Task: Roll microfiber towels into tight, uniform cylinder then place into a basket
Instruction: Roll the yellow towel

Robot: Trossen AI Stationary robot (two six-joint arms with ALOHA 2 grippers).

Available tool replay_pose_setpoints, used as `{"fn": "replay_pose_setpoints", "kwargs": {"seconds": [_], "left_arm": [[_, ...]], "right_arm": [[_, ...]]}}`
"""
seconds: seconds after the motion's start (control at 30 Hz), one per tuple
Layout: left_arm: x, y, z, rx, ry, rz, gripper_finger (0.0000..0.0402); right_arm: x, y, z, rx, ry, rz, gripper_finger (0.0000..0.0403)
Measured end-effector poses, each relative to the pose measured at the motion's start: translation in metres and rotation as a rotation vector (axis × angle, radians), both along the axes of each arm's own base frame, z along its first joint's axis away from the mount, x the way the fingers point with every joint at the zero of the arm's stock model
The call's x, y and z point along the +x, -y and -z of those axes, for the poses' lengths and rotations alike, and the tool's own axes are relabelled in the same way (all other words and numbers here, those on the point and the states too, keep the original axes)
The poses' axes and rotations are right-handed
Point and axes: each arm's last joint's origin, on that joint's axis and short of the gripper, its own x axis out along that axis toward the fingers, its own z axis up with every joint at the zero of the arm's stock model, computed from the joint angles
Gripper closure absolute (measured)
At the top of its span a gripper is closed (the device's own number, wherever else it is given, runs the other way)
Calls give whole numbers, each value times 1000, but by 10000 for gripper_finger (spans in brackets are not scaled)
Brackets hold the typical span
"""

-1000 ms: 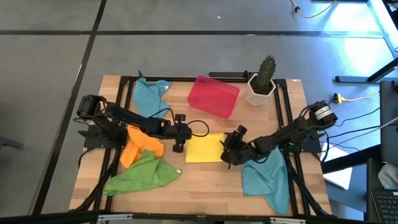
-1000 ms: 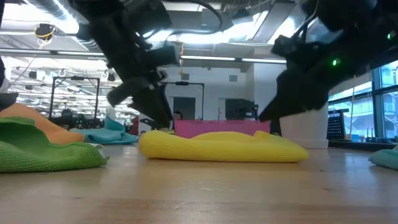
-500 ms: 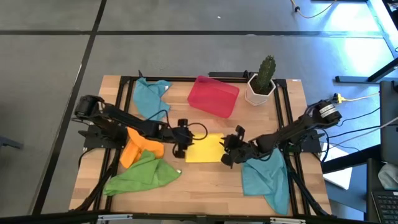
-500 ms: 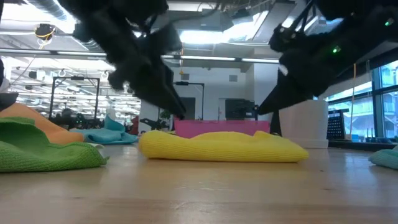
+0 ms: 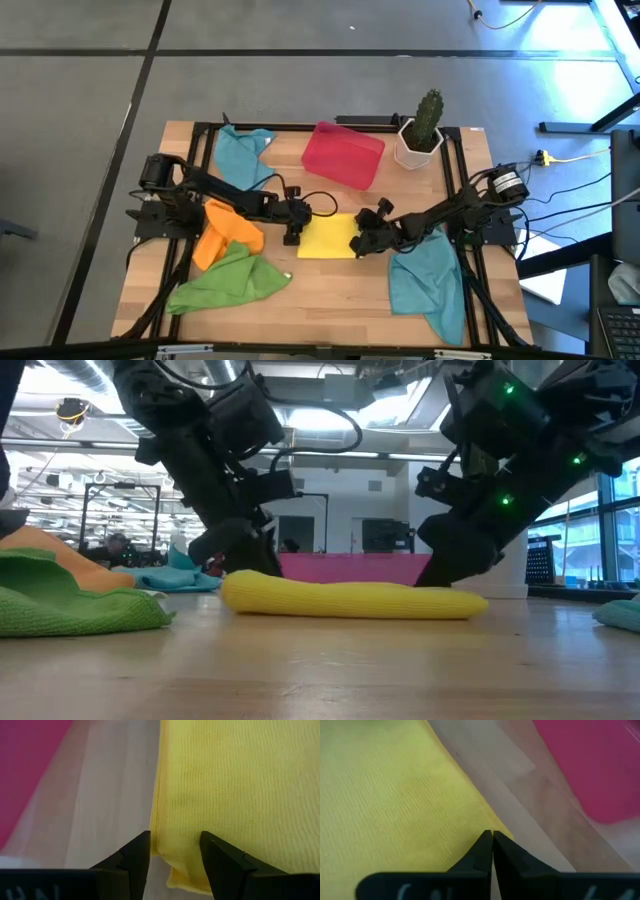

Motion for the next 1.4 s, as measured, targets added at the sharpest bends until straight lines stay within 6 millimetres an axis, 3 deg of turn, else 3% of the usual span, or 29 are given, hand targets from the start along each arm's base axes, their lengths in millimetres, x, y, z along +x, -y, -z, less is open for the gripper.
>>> {"fn": "replay_pose_setpoints", "kwargs": {"seconds": [0.23,0.5,0.63,0.83,1.07,1.23,1.4], "left_arm": [[-3,0,-14,17,-37,-7,239],[-11,7,-47,65,38,-29,239],[-10,16,-47,61,60,-1,239],[-7,26,-39,45,56,11,239],[-8,50,-43,38,99,91,239],[-14,75,-45,33,104,175,239],[-21,101,-42,31,102,262,239]], "right_arm": [[-2,1,-5,-3,-5,-3,395],[-11,-2,-34,-26,38,-25,381],[-11,-8,-40,-13,63,-69,386],[-9,-9,-26,19,19,-83,394],[-10,-16,-29,-6,12,-154,391],[-14,-37,-37,-43,24,-289,392],[-19,-57,-34,28,13,-439,372]]}}
